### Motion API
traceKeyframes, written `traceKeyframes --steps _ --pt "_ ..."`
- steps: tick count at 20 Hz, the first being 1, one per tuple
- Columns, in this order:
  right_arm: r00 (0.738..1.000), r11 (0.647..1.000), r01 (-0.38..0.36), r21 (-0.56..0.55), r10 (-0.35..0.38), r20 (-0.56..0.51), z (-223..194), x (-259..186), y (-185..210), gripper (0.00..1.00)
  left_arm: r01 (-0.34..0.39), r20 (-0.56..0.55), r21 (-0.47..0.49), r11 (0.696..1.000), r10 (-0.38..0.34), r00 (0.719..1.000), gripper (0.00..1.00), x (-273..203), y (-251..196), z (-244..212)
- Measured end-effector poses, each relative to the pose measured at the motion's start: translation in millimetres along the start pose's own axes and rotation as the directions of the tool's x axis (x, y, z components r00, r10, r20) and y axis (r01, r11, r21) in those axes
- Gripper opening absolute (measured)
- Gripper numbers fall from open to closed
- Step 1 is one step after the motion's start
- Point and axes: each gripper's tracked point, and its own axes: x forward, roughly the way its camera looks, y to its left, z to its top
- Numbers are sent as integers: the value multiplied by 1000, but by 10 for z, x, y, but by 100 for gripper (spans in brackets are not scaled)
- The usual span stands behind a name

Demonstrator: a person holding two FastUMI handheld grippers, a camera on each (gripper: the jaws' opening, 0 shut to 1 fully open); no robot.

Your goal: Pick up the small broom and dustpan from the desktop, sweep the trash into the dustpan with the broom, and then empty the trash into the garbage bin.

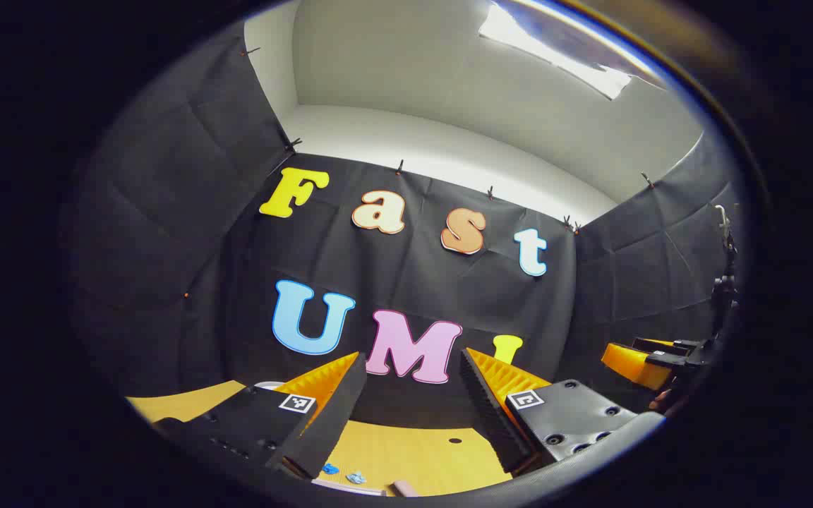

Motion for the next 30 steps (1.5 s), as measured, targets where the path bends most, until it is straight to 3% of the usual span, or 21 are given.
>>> traceKeyframes --steps 3,4,5,8,11,12,14,15,18,19,23,25,30 --pt "999 1000 -17 -5 17 -33 -105 -51 74 96 19 -10 24 1000 -19 1000 81 -17 -30 -58" --pt "999 1000 -19 -17 18 -41 -131 -55 81 96 25 -13 27 999 -24 1000 85 -27 -46 -56" --pt "999 999 -23 -24 22 -47 -143 -46 112 96 30 -14 28 999 -30 999 81 -36 -60 -47" --pt "998 999 -45 -18 45 -39 -111 -40 232 96 39 1 42 998 -39 999 81 -52 -65 8" --pt "998 998 -63 -26 62 -21 -69 -7 311 96 30 18 71 997 -32 999 81 -61 -17 80" --pt "998 997 -66 -28 66 -15 -52 8 337 96 29 19 73 997 -31 999 77 -62 -10 79" --pt "997 997 -72 -22 72 -6 -28 37 390 96 22 4 79 997 -22 1000 85 -57 24 45" --pt "997 997 -75 -21 75 -6 -40 50 407 96 18 -4 86 996 -18 1000 81 -62 42 35" --pt "997 997 -78 -27 78 -12 -80 87 444 96 12 -13 102 995 -11 1000 81 -26 85 22" --pt "998 997 -68 -27 67 -20 -117 106 427 96 12 -20 101 995 -10 1000 77 -7 91 10" --pt "997 999 -43 5 43 -67 -248 187 413 96 26 -52 85 996 -22 998 85 35 85 -98" --pt "996 1000 -30 9 31 -84 -317 211 391 96 37 -71 65 997 -32 997 81 59 102 -185" --pt "992 999 -47 22 49 -118 -432 229 532 96 9 -126 33 999 -5 992 81 61 317 -327"
